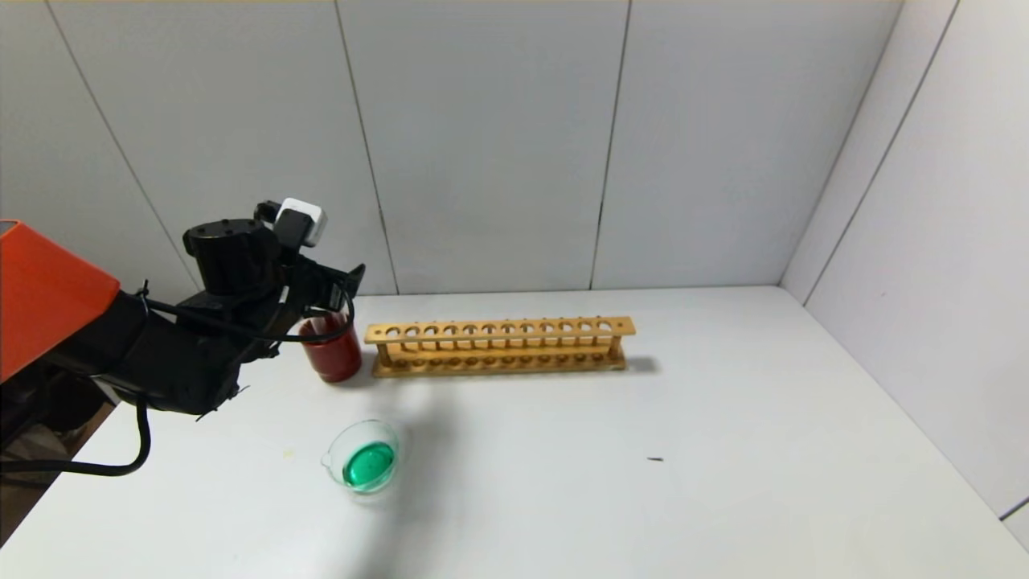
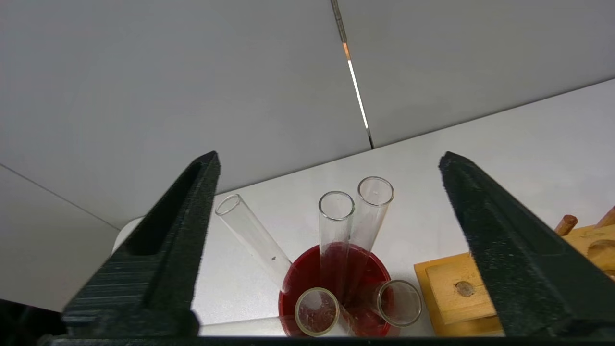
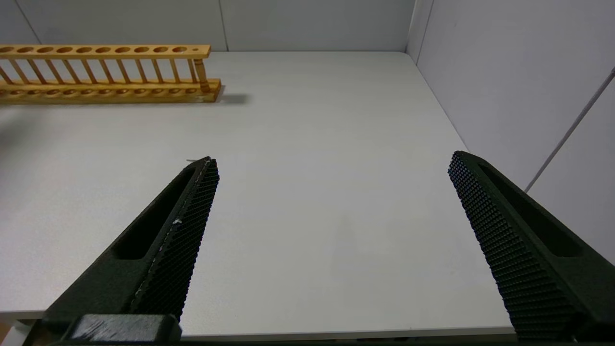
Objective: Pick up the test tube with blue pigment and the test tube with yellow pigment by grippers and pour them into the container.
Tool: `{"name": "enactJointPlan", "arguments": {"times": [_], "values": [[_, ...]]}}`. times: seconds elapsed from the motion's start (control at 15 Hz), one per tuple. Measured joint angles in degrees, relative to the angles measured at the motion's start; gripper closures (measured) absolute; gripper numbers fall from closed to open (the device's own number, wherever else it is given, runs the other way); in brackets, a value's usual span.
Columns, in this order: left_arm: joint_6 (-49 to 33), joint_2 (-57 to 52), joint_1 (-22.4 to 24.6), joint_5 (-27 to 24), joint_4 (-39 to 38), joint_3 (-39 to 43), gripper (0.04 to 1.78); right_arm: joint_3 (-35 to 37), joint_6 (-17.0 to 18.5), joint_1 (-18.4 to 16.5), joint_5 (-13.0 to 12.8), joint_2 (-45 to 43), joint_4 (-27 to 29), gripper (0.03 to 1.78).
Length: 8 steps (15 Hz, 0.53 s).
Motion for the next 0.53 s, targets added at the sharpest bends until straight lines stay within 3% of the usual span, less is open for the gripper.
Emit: {"name": "enactJointPlan", "arguments": {"times": [0.13, 0.53], "values": [[0.32, -0.55, 0.0, -0.05, 0.28, -0.44, 0.08, 0.0, 0.0, 0.0, 0.0, 0.0, 0.0, 0.06], [4.56, -7.14, -0.06, 0.09, 3.5, -2.89, 0.07, 0.0, 0.0, 0.0, 0.0, 0.0, 0.0, 0.06]]}}
